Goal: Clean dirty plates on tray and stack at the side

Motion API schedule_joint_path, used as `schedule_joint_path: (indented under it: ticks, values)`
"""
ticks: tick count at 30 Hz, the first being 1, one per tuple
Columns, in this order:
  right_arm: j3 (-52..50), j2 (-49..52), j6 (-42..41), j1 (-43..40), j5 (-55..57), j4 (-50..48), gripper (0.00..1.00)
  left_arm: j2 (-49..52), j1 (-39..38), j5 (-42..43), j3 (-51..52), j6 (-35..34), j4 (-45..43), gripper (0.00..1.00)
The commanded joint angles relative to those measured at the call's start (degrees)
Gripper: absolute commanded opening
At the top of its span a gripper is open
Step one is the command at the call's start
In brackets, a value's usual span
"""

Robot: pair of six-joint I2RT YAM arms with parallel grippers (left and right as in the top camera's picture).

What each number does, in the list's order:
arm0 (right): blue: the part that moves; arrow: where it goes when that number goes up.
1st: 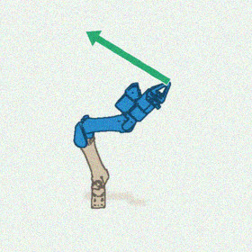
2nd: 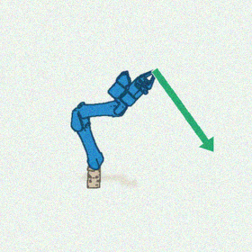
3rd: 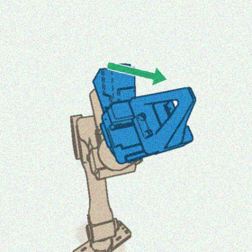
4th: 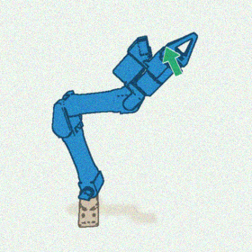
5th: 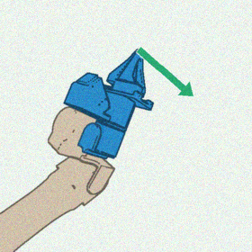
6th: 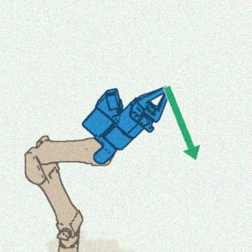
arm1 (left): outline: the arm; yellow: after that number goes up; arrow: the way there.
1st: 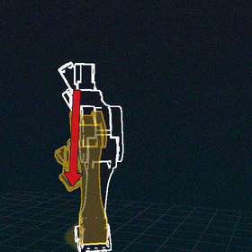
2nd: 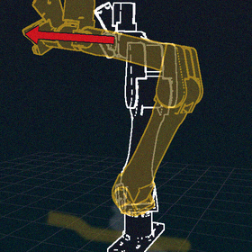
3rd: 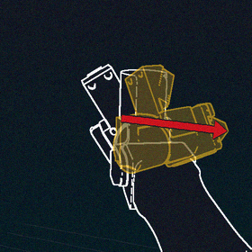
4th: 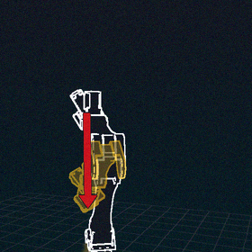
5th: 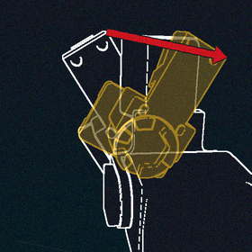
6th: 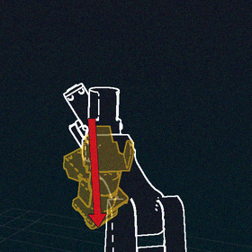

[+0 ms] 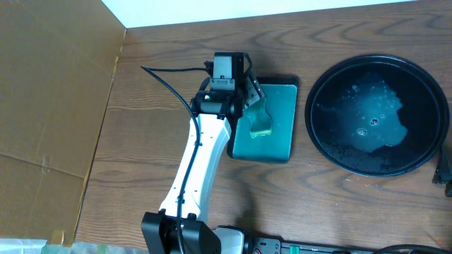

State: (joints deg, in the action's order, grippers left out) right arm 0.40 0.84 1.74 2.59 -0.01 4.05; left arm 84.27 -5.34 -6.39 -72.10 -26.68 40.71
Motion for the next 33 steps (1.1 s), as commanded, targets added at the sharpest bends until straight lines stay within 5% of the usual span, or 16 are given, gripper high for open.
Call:
schedule_joint_path:
  ticks: [1,3,10,13,19,33]
  values:
    - [-0.09,-0.50,0.48,-0.57,-0.04,0.28,0.99,0.68,0.31,-0.94,-0.90,3.61,1.33,0.80]
    - [-0.09,-0.50,0.48,-0.57,-0.04,0.28,0.99,0.50,0.31,-0.94,-0.90,6.51,1.18,0.80]
    - [-0.09,-0.50,0.48,-0.57,-0.04,0.26,0.99,-5.64,0.35,5.99,1.79,35.04,0.63,0.80]
    - [-0.09,-0.50,0.48,-0.57,-0.04,0.26,0.99,-11.78,0.37,6.86,6.38,42.03,0.63,0.80]
    - [-0.09,-0.50,0.46,-0.57,-0.04,0.26,0.99,-30.51,2.27,8.66,22.27,42.47,-1.73,0.80]
    - [-0.09,-0.50,0.48,-0.57,-0.04,0.26,0.99,-61.68,3.61,9.84,56.81,42.03,-35.56,0.81]
